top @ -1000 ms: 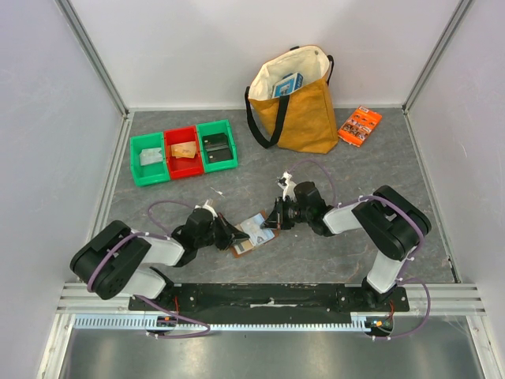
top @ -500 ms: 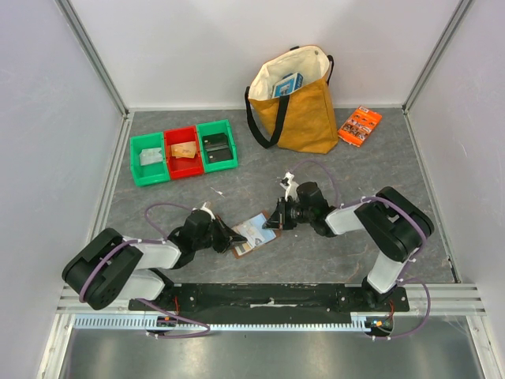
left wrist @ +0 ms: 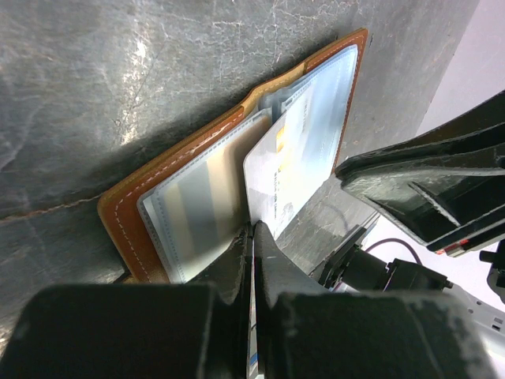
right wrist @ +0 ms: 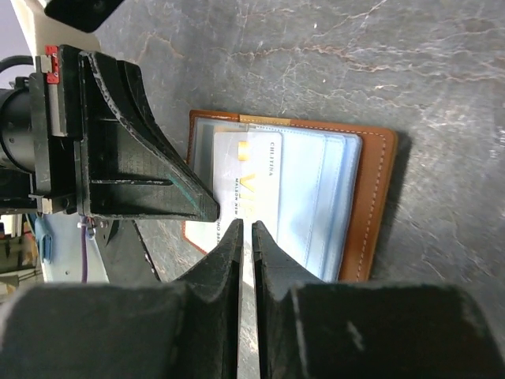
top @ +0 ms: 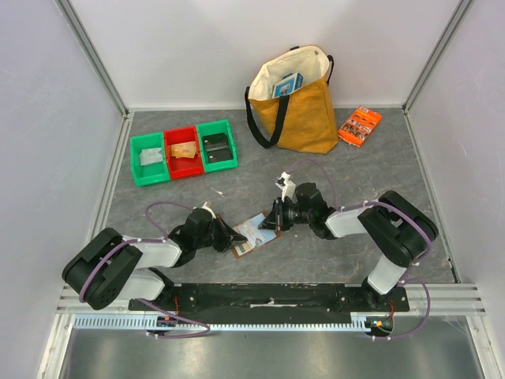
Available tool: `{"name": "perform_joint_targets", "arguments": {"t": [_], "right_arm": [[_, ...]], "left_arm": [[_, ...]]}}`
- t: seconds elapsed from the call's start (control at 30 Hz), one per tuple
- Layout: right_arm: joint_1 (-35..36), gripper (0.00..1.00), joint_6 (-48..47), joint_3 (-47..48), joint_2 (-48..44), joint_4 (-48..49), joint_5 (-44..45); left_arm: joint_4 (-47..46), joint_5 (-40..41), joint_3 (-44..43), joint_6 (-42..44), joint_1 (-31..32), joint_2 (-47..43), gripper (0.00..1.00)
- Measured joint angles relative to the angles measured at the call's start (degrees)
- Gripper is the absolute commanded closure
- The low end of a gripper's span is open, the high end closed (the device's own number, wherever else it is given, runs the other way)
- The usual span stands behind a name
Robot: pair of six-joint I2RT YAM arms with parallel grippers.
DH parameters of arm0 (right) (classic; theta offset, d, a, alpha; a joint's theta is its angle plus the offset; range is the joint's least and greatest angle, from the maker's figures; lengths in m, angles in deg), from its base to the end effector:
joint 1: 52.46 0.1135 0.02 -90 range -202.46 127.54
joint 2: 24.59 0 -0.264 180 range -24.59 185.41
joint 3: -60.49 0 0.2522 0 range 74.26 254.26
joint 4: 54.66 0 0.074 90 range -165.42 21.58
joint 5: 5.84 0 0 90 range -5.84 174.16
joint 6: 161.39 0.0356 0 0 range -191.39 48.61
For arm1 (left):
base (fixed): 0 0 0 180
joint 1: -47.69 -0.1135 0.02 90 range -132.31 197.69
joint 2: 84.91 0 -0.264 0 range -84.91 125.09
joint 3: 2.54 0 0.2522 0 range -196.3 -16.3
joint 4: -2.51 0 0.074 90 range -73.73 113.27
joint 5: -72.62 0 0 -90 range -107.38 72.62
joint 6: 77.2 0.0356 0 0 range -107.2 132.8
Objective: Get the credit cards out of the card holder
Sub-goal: Remove the credit card from the card holder.
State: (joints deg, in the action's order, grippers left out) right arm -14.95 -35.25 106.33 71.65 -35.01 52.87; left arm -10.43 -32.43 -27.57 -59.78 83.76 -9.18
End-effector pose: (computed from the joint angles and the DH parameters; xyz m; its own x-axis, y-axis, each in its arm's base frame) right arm 0.2261 0.1968 0.1282 -0.8432 -0.0119 -0.5374 -0.4670 0.5116 0.7213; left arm 0.1565 -0.1254 0.1078 -0.8490 -0.5215 -0.0850 -0.2524 0.5415 -0.8019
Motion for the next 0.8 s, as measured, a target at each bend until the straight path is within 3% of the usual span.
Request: {"name": "perform_joint_targets", "arguments": {"t": [0.3, 0.57, 0.8], "right_arm": [[0.5, 0.9, 2.0, 0.7, 6.0, 2.6, -1.4], [0.3, 0.94, 3.0, 0.8, 7.4, 3.8, -1.8], [0.2, 0.95, 3.3, 1.1, 7.9, 4.1, -2.3]], "left_arm": [[0.0, 0.0, -0.1, 0.0, 0.0, 0.0, 0.96], [-0.5, 0.0, -0.1, 0.2, 0.0, 0.0, 0.64], [-1.7, 0.3, -0.2, 0.2, 0.0, 0.0, 0.63]]}}
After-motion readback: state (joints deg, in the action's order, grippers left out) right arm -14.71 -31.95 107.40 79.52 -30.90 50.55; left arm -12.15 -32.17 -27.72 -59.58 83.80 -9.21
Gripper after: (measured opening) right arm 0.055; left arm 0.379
